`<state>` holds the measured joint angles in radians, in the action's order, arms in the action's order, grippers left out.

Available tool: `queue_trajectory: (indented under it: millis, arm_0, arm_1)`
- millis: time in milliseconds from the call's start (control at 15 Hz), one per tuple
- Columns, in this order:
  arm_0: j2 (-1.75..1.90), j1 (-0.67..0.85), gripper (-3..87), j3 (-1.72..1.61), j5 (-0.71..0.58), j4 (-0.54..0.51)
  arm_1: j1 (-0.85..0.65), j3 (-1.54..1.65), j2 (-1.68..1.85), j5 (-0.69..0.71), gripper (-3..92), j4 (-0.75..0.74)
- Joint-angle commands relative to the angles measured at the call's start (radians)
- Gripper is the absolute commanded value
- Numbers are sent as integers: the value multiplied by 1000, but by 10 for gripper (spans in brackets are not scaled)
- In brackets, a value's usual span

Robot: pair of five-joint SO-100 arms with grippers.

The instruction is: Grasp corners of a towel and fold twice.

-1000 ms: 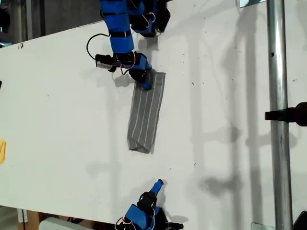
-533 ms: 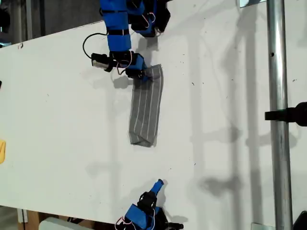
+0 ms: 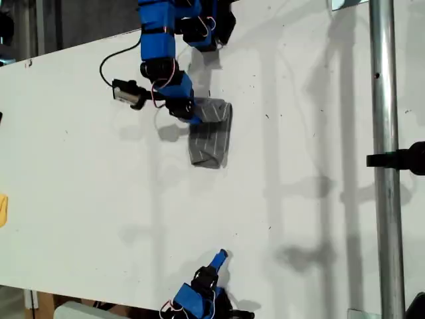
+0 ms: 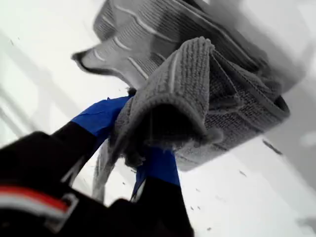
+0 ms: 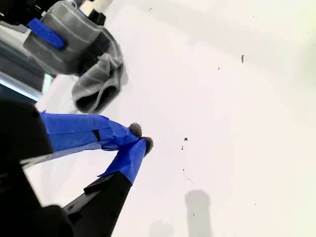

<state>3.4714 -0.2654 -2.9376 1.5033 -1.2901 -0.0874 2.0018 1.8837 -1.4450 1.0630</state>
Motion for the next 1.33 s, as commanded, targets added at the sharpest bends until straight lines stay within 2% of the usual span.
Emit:
queue_trajectory:
  millis: [0,200,267,333,400,467,533,933,1000,1067,1133,1200,1267]
  arm_0:
    - [9,-8,-25,18,12,0]
    - [9,-8,-25,20,11,-2]
    - [9,-6,-25,20,9,-2]
    - [9,-2,-25,18,2,2]
    - [9,2,-25,17,2,3]
    - [9,3,-25,15,2,6]
    - [9,3,-25,17,0,6]
    - [9,23,-25,-6,2,11]
    - [9,34,-25,-34,2,20]
    - [9,58,-25,-81,12,49]
    - [9,74,-21,-132,20,67]
    - [9,87,1,-181,41,84]
    - [8,92,35,-183,63,44]
  arm_1:
    - [5,-339,-287,69,-2,-44]
    - [12,-440,-374,92,-2,-43]
    - [11,-466,-373,184,16,-87]
    - [17,-515,-350,272,291,-196]
    - [23,-560,-354,525,913,-385]
    - [-3,-669,-394,603,720,-399]
    - [-28,-759,-430,643,573,-387]
    - [-58,-707,-359,646,562,-351]
    - [-60,-635,-308,632,491,-334]
    - [-58,-528,-249,626,352,-302]
    - [-61,-391,-189,557,136,-239]
    - [-63,-255,-140,397,-2,-110]
    - [-38,-114,-97,319,-2,-49]
